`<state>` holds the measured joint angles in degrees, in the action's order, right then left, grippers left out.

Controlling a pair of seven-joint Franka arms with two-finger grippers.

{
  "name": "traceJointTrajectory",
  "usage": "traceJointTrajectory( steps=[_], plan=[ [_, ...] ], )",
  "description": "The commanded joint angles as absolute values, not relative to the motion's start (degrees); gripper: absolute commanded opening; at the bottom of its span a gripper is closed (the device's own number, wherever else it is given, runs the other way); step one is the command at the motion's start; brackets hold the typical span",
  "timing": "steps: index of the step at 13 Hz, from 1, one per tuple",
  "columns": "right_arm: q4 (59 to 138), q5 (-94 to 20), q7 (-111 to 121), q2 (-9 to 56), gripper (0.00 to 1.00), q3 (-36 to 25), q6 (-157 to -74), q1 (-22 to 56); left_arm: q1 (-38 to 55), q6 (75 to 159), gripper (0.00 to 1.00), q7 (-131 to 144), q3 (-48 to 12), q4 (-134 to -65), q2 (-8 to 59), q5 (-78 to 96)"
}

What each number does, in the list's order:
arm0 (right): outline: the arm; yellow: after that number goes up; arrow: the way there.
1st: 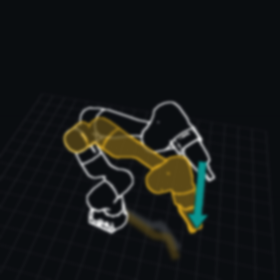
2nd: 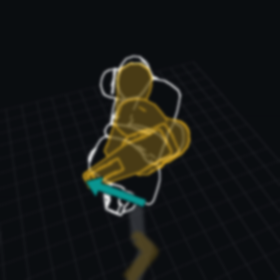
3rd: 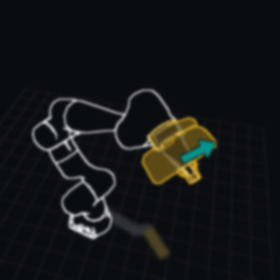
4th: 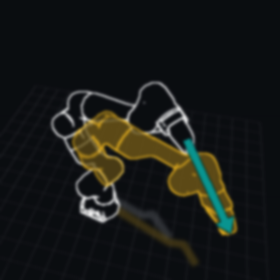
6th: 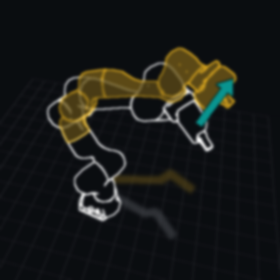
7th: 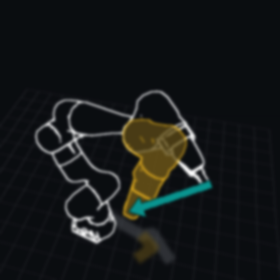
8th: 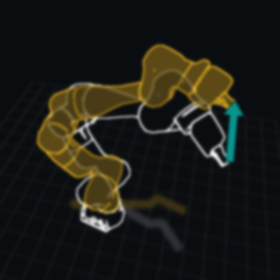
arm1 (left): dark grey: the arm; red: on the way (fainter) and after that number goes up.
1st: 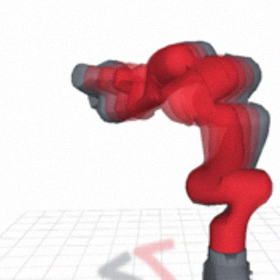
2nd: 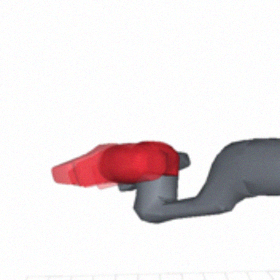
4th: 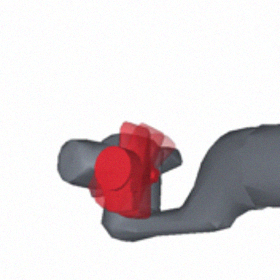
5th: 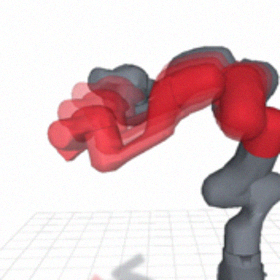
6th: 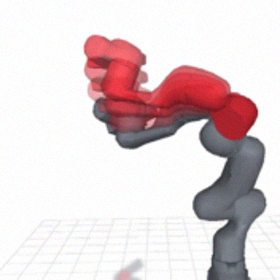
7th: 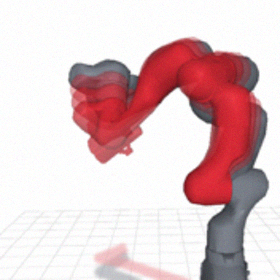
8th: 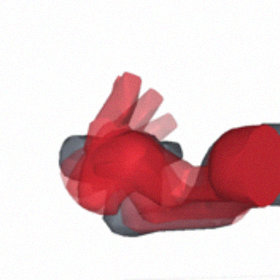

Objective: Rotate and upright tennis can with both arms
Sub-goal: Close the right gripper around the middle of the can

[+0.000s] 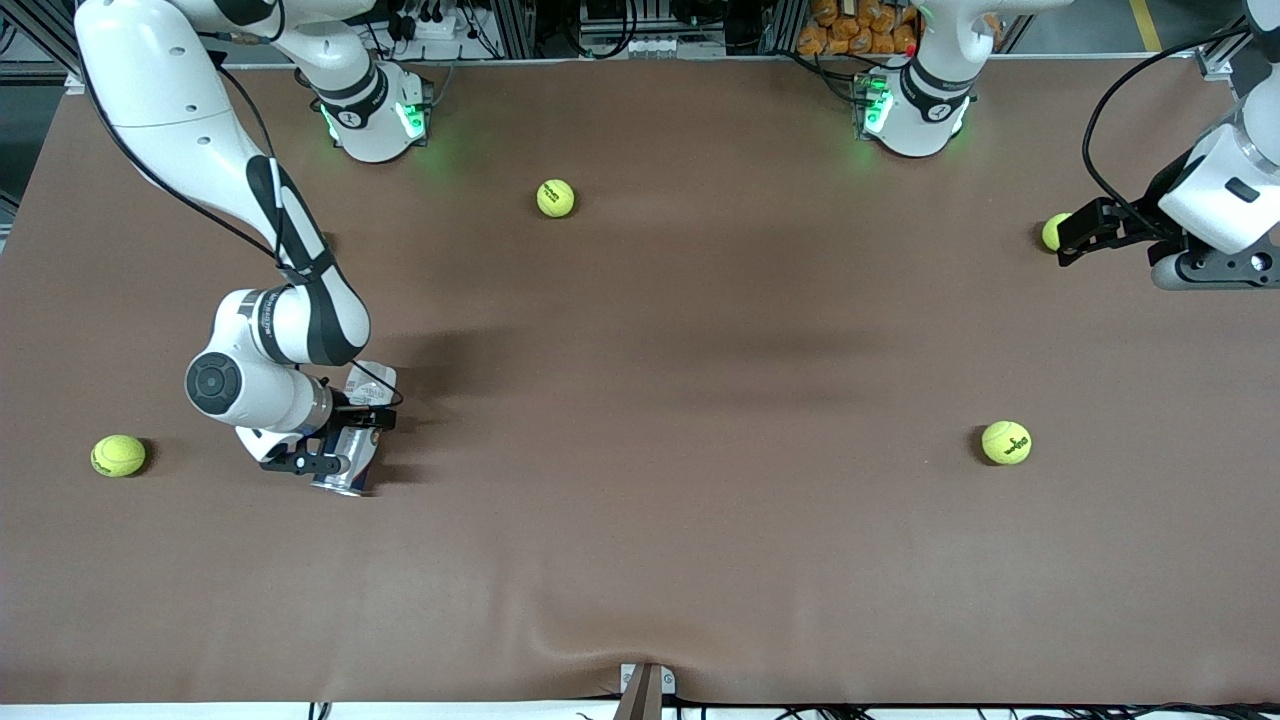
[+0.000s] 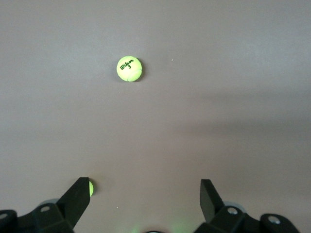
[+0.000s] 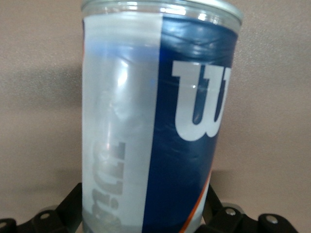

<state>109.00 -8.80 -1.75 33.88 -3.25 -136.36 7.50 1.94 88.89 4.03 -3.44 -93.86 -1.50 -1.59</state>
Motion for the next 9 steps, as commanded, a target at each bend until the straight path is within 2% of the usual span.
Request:
traceJointTrajectory(
  steps=[1, 5, 6, 7, 9],
  plan=[
    [108.0, -9.8, -2.1, 34.6, 1.0, -3.3, -135.7, 7.7, 2.4, 88.9, 1.0, 3.1, -3.0, -93.2, -1.2, -2.3],
    [108.0, -9.8, -2.1, 34.4, 1.0, -3.3, -135.6, 7.7, 2.6, 89.5, 1.0, 3.2, -3.0, -93.1, -1.1, -2.6],
    [108.0, -9.8, -2.0, 34.4, 0.78, -3.3, -135.7, 7.7, 2.7, 89.6, 1.0, 3.2, -3.0, -93.1, -0.9, -2.6],
    [108.0, -9.7, -2.0, 34.4, 0.7, -3.3, -135.6, 7.7, 2.7, 89.6, 1.0, 3.3, -3.1, -93.2, -0.7, -2.7],
    [107.9, -9.7, -1.9, 33.9, 0.68, -3.3, -135.6, 7.8, 2.7, 89.7, 1.0, 3.3, -3.1, -93.1, -0.4, -2.7]
  ],
)
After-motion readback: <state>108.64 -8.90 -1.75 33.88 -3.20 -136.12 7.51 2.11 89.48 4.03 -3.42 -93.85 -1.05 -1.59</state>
